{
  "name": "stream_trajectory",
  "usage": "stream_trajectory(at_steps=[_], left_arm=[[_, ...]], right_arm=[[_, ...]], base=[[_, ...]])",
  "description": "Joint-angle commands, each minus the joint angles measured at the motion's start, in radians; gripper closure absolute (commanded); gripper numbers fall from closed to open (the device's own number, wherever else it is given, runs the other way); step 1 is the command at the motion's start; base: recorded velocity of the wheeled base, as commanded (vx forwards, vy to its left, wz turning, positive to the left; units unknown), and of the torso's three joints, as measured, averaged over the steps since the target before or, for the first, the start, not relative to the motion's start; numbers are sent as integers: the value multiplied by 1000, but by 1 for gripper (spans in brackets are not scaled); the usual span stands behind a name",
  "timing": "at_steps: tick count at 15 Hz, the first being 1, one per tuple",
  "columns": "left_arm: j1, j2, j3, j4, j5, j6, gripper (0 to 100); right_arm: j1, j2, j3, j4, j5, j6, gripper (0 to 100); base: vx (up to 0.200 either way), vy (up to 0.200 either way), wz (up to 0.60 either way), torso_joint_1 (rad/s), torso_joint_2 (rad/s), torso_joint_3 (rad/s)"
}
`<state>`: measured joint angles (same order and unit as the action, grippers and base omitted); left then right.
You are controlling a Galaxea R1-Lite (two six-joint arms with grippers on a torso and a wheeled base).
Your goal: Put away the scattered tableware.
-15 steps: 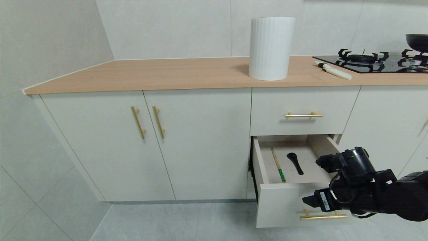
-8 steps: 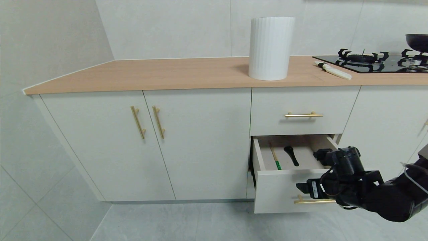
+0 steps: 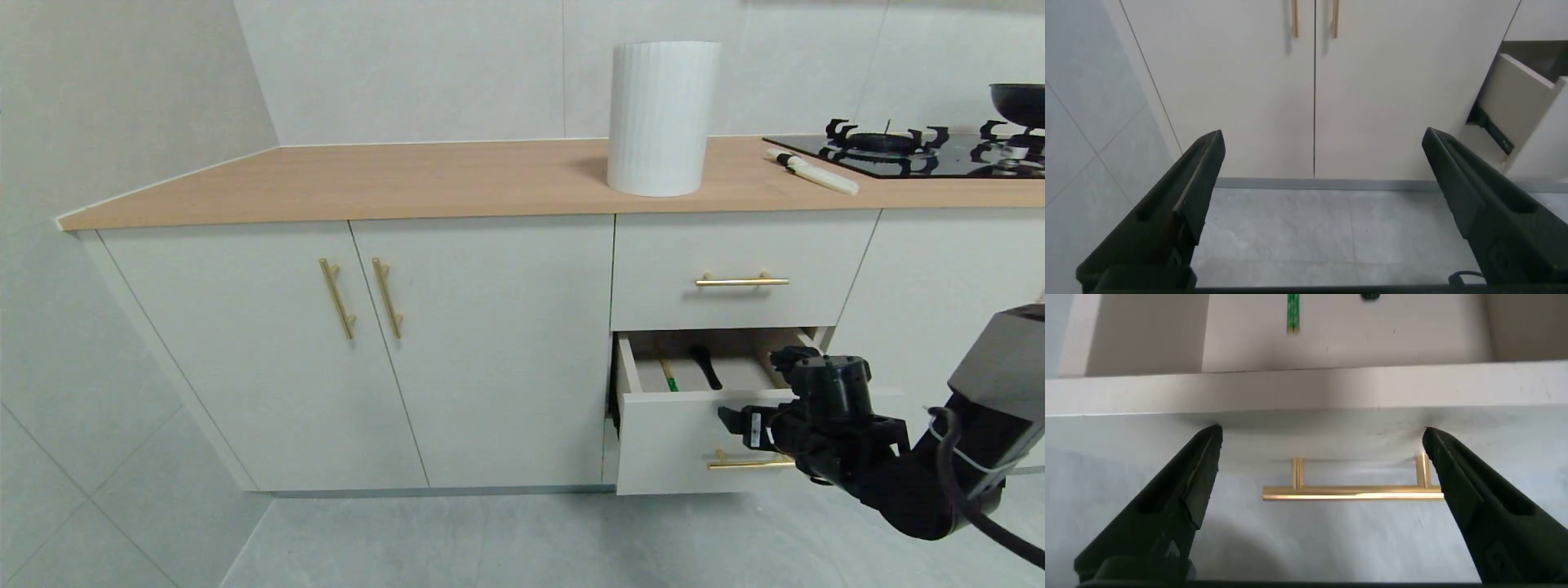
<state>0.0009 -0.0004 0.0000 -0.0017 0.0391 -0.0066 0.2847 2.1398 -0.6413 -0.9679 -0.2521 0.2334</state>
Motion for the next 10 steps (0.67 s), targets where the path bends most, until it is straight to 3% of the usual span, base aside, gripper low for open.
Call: stream_trajectory(at_steps=[1, 10], left_arm=[[1, 0, 0, 0, 1, -1, 0], [1, 0, 0, -1, 1, -1, 0]], right_arm=[[-25, 89, -24, -61, -7, 0, 0], [-99, 203, -158, -103, -21, 12, 0]], base=[[0, 0, 0, 0, 0, 0], [0, 0, 0, 0, 0, 0]])
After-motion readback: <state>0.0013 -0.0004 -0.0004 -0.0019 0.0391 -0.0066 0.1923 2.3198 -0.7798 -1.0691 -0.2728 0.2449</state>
